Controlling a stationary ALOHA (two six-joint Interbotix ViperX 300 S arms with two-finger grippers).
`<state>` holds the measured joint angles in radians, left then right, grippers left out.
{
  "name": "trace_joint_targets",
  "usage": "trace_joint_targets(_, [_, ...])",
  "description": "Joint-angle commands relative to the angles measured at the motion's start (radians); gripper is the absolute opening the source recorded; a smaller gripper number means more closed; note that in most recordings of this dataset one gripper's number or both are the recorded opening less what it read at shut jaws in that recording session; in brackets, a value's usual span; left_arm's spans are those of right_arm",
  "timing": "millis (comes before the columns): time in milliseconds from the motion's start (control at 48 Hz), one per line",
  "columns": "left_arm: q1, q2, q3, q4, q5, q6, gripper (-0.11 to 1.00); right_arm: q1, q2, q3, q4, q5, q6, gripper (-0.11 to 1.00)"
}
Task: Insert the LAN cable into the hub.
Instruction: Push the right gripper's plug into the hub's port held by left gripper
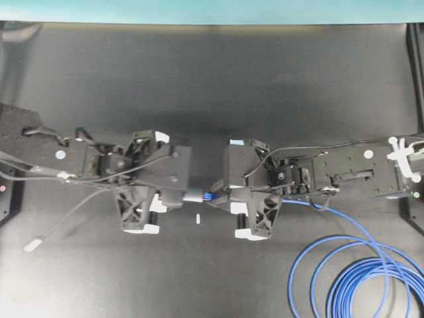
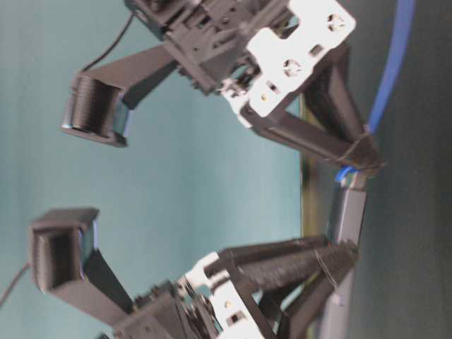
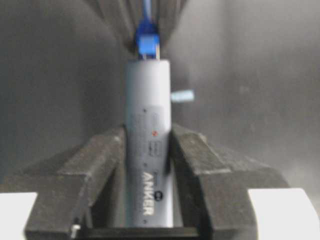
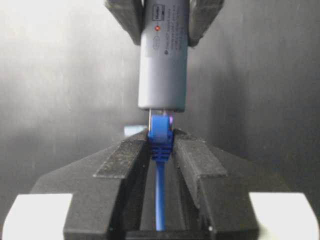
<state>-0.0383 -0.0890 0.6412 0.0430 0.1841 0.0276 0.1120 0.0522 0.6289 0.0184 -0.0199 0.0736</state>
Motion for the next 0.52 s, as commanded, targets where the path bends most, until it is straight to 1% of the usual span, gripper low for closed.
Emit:
trace_joint_targets(0, [0.000,-0.021,0.009,0.005,-0.005,-0.003,0.28,0.008,-0.025,0.005,0.002,-0.011,0.000,0.26])
trace_joint_targets(42, [0.000,-0.026,0.015,0.003,-0.003,-0.003,0.28,0.008,-0.026,0.011,0.002,-0.008,0.000,0.36])
trace_joint_targets(125, [0.002,-0.029,0.026,0.005,-0.005,-0.005,0.28,0.006,-0.028,0.023,0.002,-0.006,0.003,0.60])
trace_joint_targets(187, [0.006,-0.031,0.037,0.005,-0.003,-0.008,0.28,0.008,-0.031,0.034,0.002,-0.002,0.003,0.73])
trace_joint_targets(229, [0.008,-0.031,0.043,0.005,-0.003,-0.012,0.28,0.008,-0.035,0.044,0.002,0.003,0.003,0.80])
trace_joint_targets(291, [0.009,-0.031,0.051,0.005,-0.005,-0.014,0.28,0.008,-0.048,0.067,0.002,0.015,0.003,0.83])
trace_joint_targets(500, [0.009,-0.025,0.067,0.005,-0.025,-0.023,0.28,0.011,-0.120,0.166,0.017,0.020,0.025,0.82])
